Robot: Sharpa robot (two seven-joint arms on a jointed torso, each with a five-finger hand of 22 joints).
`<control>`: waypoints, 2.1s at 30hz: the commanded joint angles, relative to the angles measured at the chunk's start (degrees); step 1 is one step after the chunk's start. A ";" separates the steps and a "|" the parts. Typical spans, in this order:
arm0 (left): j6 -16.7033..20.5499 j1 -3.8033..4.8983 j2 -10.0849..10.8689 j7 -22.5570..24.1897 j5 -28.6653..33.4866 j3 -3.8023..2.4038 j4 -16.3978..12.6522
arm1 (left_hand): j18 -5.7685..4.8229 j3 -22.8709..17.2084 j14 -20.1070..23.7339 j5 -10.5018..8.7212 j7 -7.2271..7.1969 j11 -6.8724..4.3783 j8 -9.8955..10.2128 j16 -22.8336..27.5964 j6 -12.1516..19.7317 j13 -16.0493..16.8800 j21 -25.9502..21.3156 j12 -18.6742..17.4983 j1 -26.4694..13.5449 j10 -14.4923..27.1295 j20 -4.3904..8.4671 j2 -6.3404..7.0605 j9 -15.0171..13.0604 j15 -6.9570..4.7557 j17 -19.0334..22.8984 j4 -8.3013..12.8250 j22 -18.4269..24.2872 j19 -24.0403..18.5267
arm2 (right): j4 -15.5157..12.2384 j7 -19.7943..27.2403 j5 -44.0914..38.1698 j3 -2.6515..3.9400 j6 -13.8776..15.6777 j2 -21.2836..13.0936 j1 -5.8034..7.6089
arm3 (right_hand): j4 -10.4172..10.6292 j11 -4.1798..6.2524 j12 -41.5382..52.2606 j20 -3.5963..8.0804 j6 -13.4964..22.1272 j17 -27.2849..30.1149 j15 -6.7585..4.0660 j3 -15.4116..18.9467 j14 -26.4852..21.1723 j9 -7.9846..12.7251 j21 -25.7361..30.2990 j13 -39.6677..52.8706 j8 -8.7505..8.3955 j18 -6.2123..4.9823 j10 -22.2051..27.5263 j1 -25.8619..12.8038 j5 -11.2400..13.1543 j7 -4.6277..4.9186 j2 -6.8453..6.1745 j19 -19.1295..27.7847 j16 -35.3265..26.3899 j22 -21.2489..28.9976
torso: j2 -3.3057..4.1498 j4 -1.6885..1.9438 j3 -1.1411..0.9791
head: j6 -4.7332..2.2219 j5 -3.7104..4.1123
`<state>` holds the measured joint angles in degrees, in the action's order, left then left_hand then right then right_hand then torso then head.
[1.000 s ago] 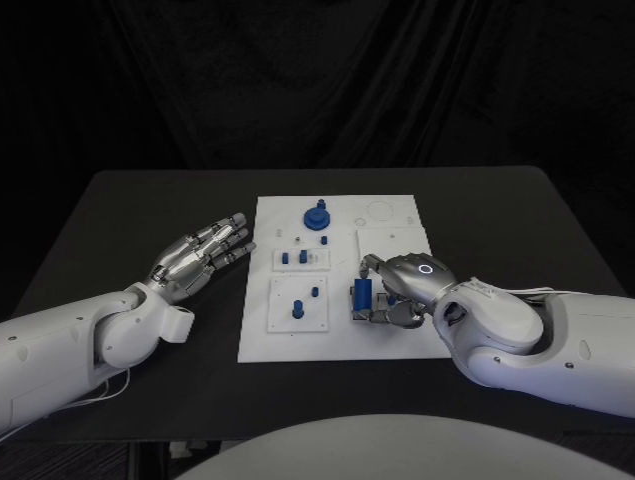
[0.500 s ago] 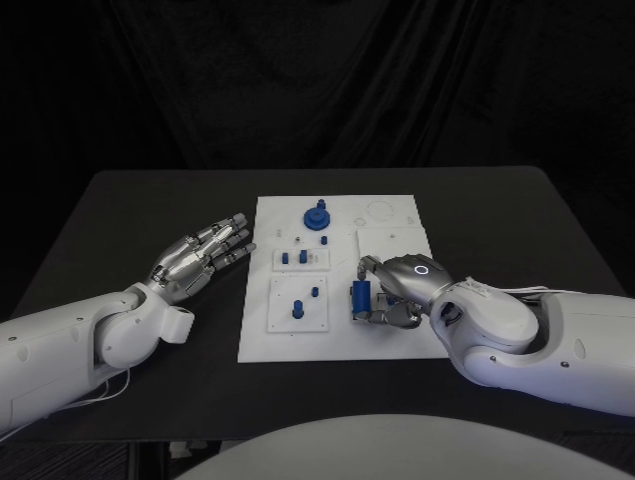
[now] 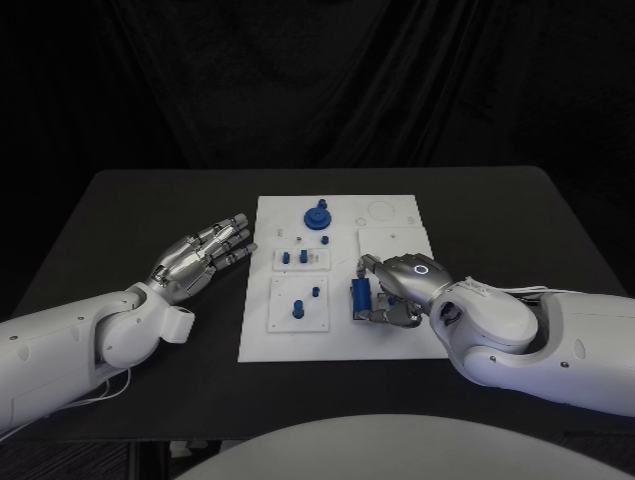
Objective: Assemble the parts on the task board
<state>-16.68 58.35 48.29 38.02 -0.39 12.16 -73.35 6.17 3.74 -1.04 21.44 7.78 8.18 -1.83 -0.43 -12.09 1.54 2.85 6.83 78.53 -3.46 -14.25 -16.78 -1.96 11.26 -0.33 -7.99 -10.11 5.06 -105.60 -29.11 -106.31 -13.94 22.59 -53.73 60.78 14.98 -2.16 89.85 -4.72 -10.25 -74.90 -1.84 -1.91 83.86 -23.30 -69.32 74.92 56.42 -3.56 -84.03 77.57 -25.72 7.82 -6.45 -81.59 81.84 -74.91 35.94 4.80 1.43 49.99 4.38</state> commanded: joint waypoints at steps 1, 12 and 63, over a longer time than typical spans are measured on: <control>-0.90 -0.09 -0.08 0.38 0.29 -0.06 -0.10 | 1.08 -0.27 -0.02 0.22 0.77 0.53 -0.24 -0.23 -0.02 0.07 0.24 0.35 -0.68 0.01 -0.42 0.10 -0.06 0.20 -0.09 -0.06 0.08 0.05 | 0.17 -0.42 -0.26 -0.20 -1.18 -0.14 -0.18 | -0.15 -0.26 0.00 -0.06 -0.55 -2.17 0.41 -0.48 1.52 0.00 0.21 14.94 1.04 -0.80 -5.77 0.97 -4.05 0.04 0.56 0.41 -0.18 -9.35 | 0.04 0.03 0.02 | 0.01 0.05; -1.01 -0.10 -0.07 0.26 0.29 -0.06 -0.02 | 1.08 -0.31 0.00 0.22 0.78 0.55 -0.23 -0.22 0.01 0.07 0.24 0.37 -0.73 0.00 -0.43 0.07 -0.06 0.21 -0.08 -0.10 0.07 0.06 | -0.25 0.80 -0.26 -0.20 0.50 -0.79 -0.18 | 1.23 -0.04 0.15 0.12 -2.89 -2.41 0.21 -2.48 1.68 1.27 -0.61 15.08 1.56 -0.65 -5.97 0.03 -16.02 -0.15 0.36 0.04 0.06 -9.56 | -0.01 -0.04 0.00 | 0.01 -0.22; -0.91 -0.19 -0.08 0.38 0.30 -0.06 0.37 | 1.23 -0.82 0.00 0.04 0.52 1.04 -0.15 -0.24 0.36 0.07 0.28 0.52 -2.15 -0.07 -0.63 0.09 0.00 0.28 -0.08 -1.40 0.11 0.10 | -3.19 4.87 5.34 -0.20 -3.52 -3.63 -0.14 | 1.45 0.22 -1.45 0.41 -11.61 -3.48 -0.06 -11.22 2.35 8.51 -2.57 13.53 -10.01 -0.31 -4.00 -7.22 -25.34 -0.20 -0.67 -0.72 0.77 -9.98 | -0.05 -0.06 -0.02 | 0.01 -0.80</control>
<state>-17.03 58.23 48.29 37.76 -0.39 12.17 -72.87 7.10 3.05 -1.04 21.44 7.78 8.72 -1.83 -0.43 -12.09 1.56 2.85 7.04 76.85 -3.60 -14.46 -16.64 -1.95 11.26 -0.33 -9.02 -10.06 5.26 -108.74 -24.47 -101.65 -14.03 21.98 -57.44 60.75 16.31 -2.15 88.68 -4.31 -14.95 -74.93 -1.84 -12.87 83.86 -11.96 -72.06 74.91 46.79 -3.56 -84.03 70.61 -51.50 11.86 -7.02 -82.60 82.78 -74.92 35.91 4.79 1.42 49.99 3.64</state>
